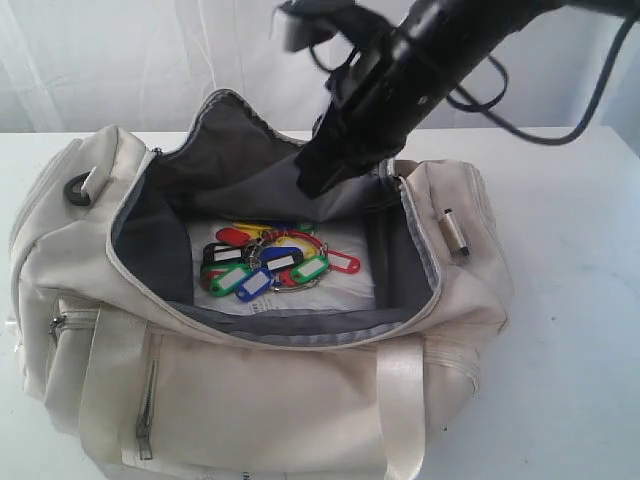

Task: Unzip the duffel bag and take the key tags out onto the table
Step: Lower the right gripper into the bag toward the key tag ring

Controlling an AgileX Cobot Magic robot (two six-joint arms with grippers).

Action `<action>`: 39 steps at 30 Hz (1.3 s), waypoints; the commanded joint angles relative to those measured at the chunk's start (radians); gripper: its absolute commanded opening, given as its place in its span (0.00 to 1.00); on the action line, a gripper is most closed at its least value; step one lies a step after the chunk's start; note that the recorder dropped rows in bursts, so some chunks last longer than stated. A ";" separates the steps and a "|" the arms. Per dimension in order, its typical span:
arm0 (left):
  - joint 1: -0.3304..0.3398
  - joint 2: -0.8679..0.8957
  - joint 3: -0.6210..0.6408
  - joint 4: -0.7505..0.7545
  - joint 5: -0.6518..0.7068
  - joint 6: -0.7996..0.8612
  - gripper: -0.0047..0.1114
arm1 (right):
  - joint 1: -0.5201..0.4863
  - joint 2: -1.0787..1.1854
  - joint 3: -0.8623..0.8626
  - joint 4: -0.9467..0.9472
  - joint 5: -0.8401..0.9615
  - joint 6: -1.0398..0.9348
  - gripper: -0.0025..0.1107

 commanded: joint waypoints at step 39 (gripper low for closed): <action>-0.005 -0.183 0.245 -0.028 -0.216 -0.069 0.04 | 0.073 0.274 0.065 -0.344 -0.420 0.374 0.43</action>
